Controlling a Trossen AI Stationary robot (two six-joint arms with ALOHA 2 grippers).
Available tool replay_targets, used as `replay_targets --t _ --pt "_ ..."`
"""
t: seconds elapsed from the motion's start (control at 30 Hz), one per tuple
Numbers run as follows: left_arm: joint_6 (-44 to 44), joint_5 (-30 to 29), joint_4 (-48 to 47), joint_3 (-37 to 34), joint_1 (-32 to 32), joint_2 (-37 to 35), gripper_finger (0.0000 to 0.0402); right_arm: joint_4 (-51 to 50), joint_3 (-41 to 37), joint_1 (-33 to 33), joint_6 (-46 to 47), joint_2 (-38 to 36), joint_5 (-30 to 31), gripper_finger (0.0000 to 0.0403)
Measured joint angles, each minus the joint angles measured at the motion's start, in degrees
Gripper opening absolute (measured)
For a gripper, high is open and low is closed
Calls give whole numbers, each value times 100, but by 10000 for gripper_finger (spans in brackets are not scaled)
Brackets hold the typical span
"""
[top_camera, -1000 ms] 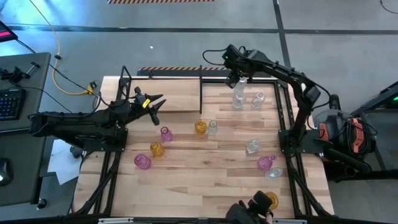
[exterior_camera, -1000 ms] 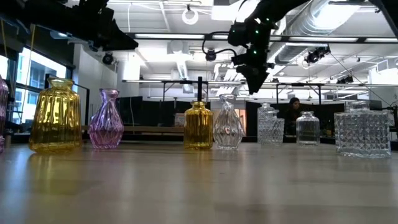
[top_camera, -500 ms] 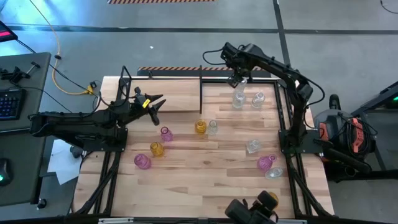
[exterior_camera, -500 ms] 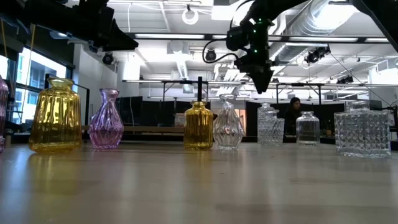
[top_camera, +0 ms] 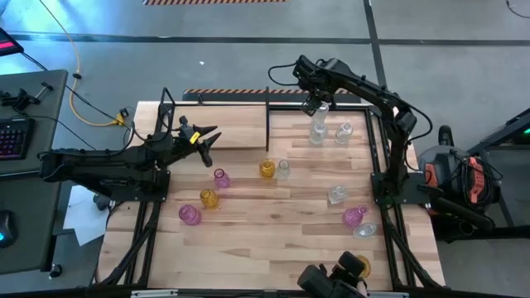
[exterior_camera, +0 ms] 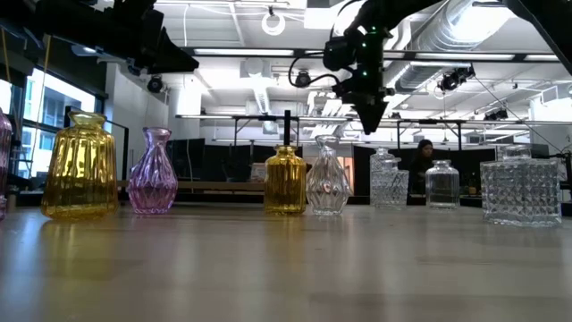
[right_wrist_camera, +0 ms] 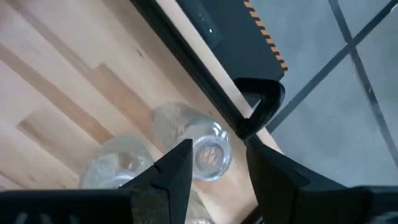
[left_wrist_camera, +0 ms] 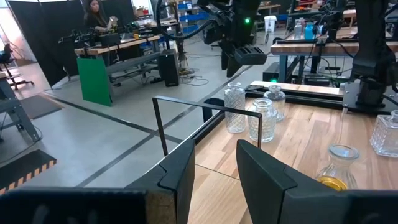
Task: Sort vases onto shelf
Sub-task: Put the transparent vase in the top right corner of the shelf
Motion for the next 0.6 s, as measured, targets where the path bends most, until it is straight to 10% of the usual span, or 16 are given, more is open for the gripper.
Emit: replay_targets --t 0.6 --pt "0 17 -25 0 -2 0 111 40 -11 9 1157 0 -65 205"
